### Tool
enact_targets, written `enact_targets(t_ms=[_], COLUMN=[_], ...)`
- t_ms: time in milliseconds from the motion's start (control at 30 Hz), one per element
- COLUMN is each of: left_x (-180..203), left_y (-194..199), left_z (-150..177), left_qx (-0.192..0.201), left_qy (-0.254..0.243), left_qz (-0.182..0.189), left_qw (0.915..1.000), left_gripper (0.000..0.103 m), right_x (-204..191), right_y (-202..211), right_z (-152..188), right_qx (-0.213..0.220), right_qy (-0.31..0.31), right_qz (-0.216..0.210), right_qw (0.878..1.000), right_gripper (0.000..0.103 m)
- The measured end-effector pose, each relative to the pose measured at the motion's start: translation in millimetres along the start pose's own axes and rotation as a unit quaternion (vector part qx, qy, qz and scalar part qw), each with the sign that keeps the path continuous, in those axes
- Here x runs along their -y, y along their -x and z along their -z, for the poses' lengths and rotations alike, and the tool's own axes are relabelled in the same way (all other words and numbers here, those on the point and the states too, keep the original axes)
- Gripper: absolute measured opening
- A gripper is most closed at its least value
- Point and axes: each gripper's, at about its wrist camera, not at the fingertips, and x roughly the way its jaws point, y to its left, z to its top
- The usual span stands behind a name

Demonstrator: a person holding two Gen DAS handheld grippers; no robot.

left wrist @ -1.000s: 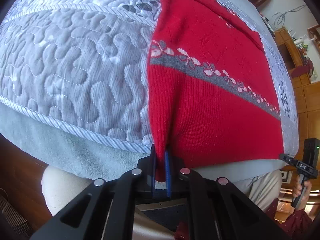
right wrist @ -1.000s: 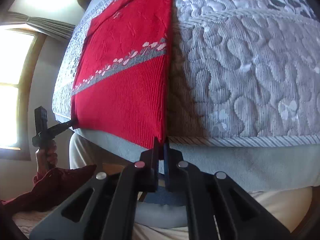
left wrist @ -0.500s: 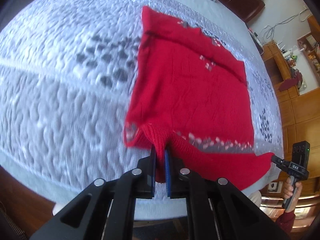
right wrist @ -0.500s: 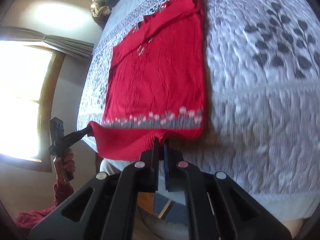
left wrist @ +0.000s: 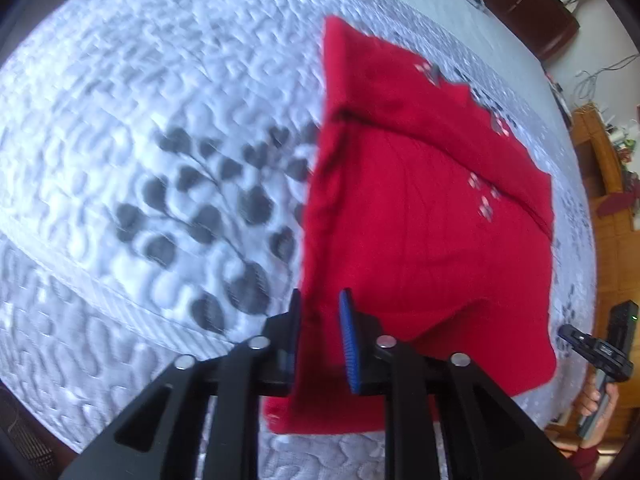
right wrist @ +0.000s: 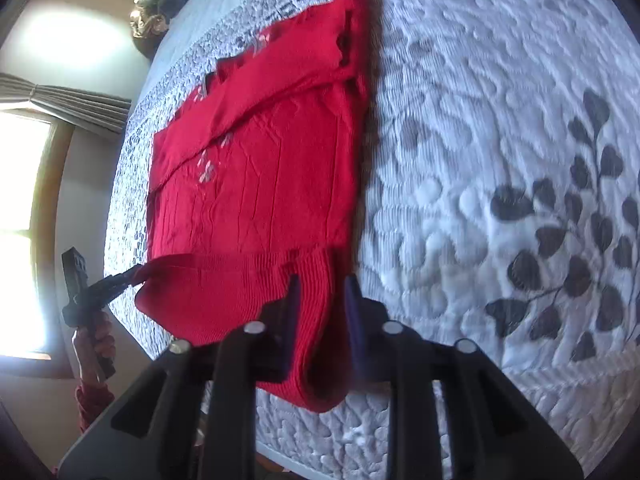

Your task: Fold small clothes

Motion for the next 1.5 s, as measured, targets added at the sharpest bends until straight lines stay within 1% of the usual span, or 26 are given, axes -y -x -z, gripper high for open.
enact_targets(t_ms=[67,133,200,300,400,467,633,700,833,933,967,1000,1033,1133,1233,1267,1300,1333,1400,1500], left_x=[-1,2,11,28,41,42,38,34,24,21,21,23,25,37,43,45,47,47,50,53], left_y=[13,23,30,29,18,11,-7,-9,-6,-7,-8,-9,-10,-12,-20,-24,-28,-30,-33,-38], left_z=[-1,0,2,0,-2,-4,-11,-12,-17,-21,-22,-23,-23,-22,-24,-24,-25,-25,-26,-25], left_qx=[0.024,0.037,0.045,0.047,0.039,0.029,0.004,0.001,0.004,0.002,0.001,0.0,-0.001,0.003,-0.002,-0.005,-0.008,-0.01,-0.012,-0.018], left_qy=[-0.019,-0.042,-0.079,-0.129,-0.164,-0.169,-0.16,-0.156,-0.144,-0.148,-0.153,-0.16,-0.165,-0.193,-0.206,-0.209,-0.212,-0.212,-0.213,-0.217], left_qz=[-0.027,-0.038,-0.04,-0.052,-0.06,-0.056,-0.041,-0.032,-0.017,-0.012,-0.01,-0.009,-0.008,-0.011,-0.029,-0.03,-0.031,-0.029,-0.023,-0.022], left_qw=[0.9992,0.9977,0.995,0.9892,0.9839,0.9835,0.9863,0.9872,0.9894,0.9889,0.9882,0.9871,0.9862,0.9811,0.9782,0.9774,0.9768,0.9767,0.9767,0.9758], left_gripper=[0.032,0.032,0.034,0.042,0.043,0.044,0.044,0.044,0.044,0.044,0.044,0.044,0.044,0.044,0.045,0.045,0.045,0.045,0.045,0.048], right_x=[0,-1,-5,-11,-13,-13,-10,-10,-16,-18,-19,-20,-22,-26,-27,-28,-28,-27,-22,-15], right_y=[8,15,18,15,4,-6,-22,-25,-35,-46,-48,-49,-50,-43,-31,-28,-26,-23,-22,-26], right_z=[0,2,3,6,7,7,5,4,-1,-6,-7,-8,-7,-7,-7,-8,-9,-10,-14,-18], right_qx=[0.009,0.013,0.011,-0.003,-0.023,-0.037,-0.056,-0.06,-0.065,-0.071,-0.072,-0.071,-0.073,-0.062,-0.049,-0.044,-0.04,-0.035,-0.035,-0.041], right_qy=[0.015,0.031,0.053,0.083,0.09,0.085,0.072,0.071,0.077,0.08,0.08,0.083,0.085,0.095,0.101,0.109,0.115,0.118,0.115,0.109], right_qz=[-0.011,-0.022,-0.034,-0.025,-0.023,-0.024,-0.028,-0.038,-0.032,-0.03,-0.033,-0.036,-0.044,-0.054,-0.066,-0.058,-0.046,-0.03,-0.018,-0.001], right_qw=[1.0,0.999,0.998,0.996,0.995,0.995,0.995,0.995,0.994,0.994,0.994,0.993,0.993,0.992,0.991,0.991,0.991,0.992,0.993,0.993], right_gripper=[0.025,0.025,0.025,0.025,0.025,0.025,0.025,0.025,0.025,0.025,0.022,0.006,0.0,0.0,0.0,0.0,0.004,0.006,0.017,0.024])
